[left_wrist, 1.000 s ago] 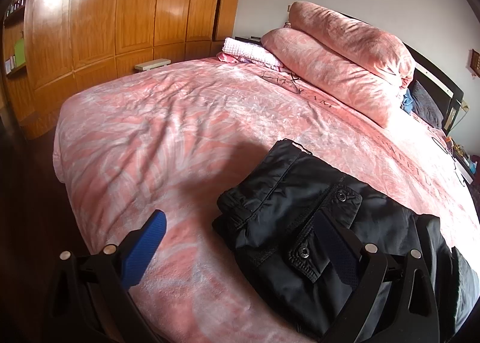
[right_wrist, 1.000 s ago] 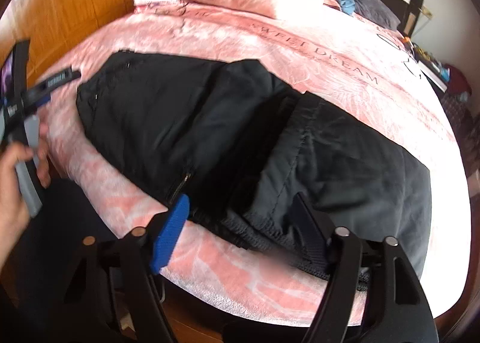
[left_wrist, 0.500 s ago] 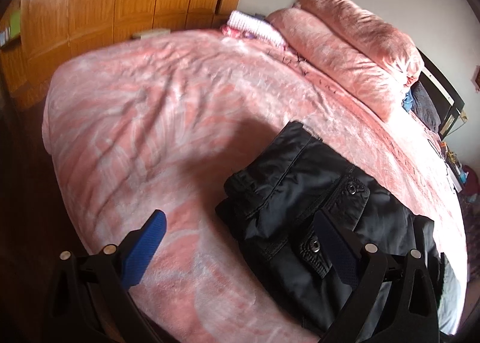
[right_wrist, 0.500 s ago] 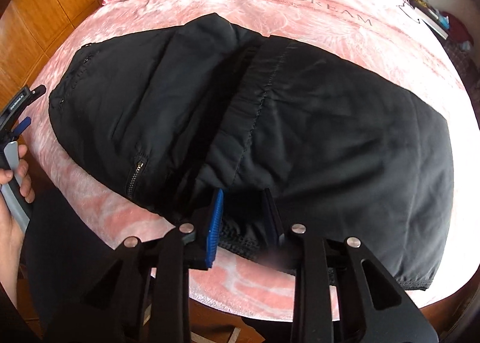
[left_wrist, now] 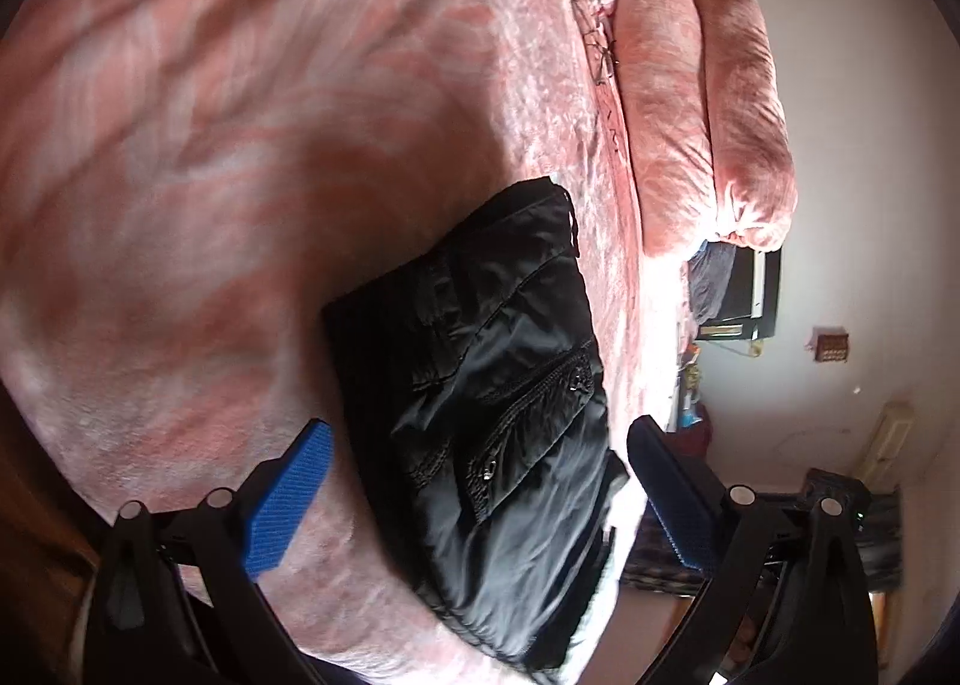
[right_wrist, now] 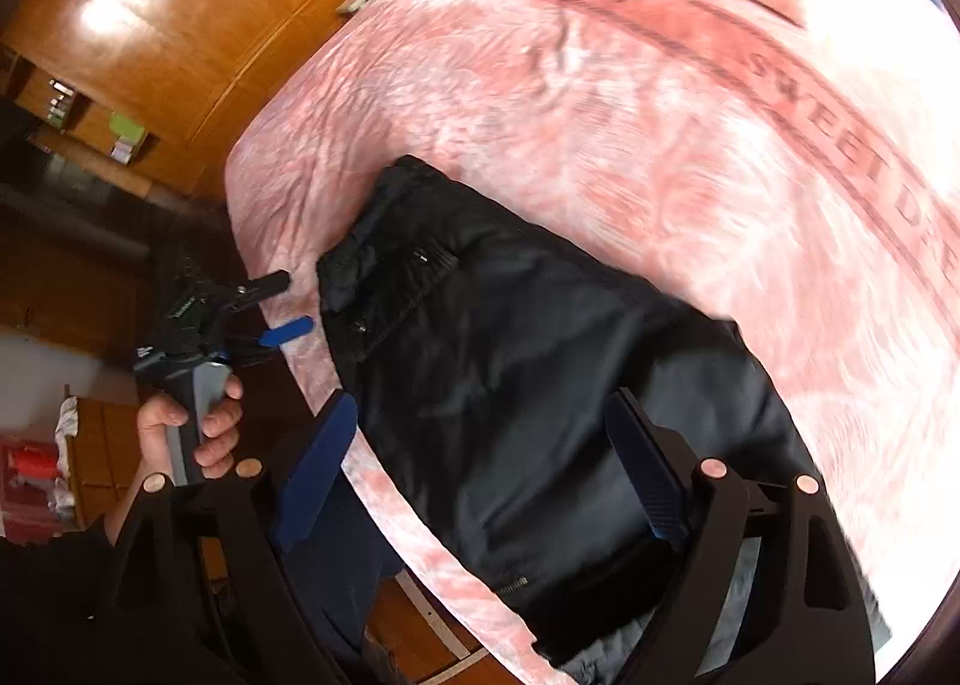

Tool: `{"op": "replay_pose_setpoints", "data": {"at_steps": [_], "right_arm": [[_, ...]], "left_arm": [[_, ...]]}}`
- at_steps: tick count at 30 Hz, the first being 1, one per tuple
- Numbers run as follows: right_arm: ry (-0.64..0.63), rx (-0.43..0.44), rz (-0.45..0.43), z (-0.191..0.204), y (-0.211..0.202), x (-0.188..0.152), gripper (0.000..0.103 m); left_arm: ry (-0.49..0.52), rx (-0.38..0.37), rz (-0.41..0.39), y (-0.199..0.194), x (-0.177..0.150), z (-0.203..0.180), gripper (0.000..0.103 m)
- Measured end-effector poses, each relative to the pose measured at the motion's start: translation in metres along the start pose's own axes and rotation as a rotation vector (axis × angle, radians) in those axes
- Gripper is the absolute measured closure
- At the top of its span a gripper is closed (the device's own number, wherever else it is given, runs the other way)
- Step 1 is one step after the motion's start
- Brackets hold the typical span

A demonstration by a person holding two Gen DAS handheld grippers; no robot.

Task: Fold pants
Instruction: 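Grasp the folded pants edge with the left tool while the right tool grips the same edge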

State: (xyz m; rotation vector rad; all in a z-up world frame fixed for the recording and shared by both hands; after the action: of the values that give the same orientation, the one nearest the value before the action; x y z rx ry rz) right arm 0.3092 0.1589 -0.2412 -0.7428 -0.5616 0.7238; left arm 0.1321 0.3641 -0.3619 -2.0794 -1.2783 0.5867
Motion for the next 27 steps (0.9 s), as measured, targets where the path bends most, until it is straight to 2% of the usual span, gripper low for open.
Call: {"op": "replay_pose_setpoints", "data": {"at_steps": [4, 6, 10, 17, 20, 22, 25, 27], "right_arm": [[-0.04, 0.069, 0.102, 0.014, 0.045, 0.057, 0.018], [-0.047, 0.086, 0.146, 0.011, 0.065, 0.077, 0.017], [-0.041, 0.096, 0.222, -0.005, 0.101, 0.104, 0.016], [-0.115, 0.116, 0.391, -0.012, 0.159, 0.113, 0.015], [-0.142, 0.137, 0.435, -0.009, 0.177, 0.115, 0.014], [-0.151, 0.153, 0.457, -0.008, 0.186, 0.117, 0.013], [-0.17, 0.164, 0.489, -0.006, 0.198, 0.118, 0.012], [-0.177, 0.172, 0.509, -0.005, 0.203, 0.118, 0.012]], "left_arm": [[-0.058, -0.005, 0.028, 0.018, 0.002, 0.007, 0.004], [-0.099, -0.024, 0.046, 0.026, 0.002, 0.011, 0.004], [-0.139, -0.052, 0.023, 0.027, 0.003, 0.015, 0.005], [-0.212, -0.11, 0.0, 0.023, 0.007, 0.017, 0.005], [-0.197, -0.052, 0.014, 0.027, 0.005, 0.02, 0.018], [-0.214, -0.058, 0.01, 0.027, 0.005, 0.022, 0.019], [-0.228, -0.042, 0.008, 0.026, 0.005, 0.028, 0.027], [-0.238, -0.026, 0.011, 0.026, 0.004, 0.033, 0.038]]}}
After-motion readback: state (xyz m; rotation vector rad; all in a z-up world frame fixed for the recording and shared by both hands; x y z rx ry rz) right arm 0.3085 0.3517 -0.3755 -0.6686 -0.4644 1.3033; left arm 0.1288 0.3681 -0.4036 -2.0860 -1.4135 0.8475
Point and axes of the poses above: each gripper's, at about its wrist camera, not at the fingertips, and y roughly the way its jaws point, z to its left, x to its top, the point moved 7 cm from there along y, roughly the way its jaws point, and after that the axes turned 13 degrees about x, right-handed, at the moved point
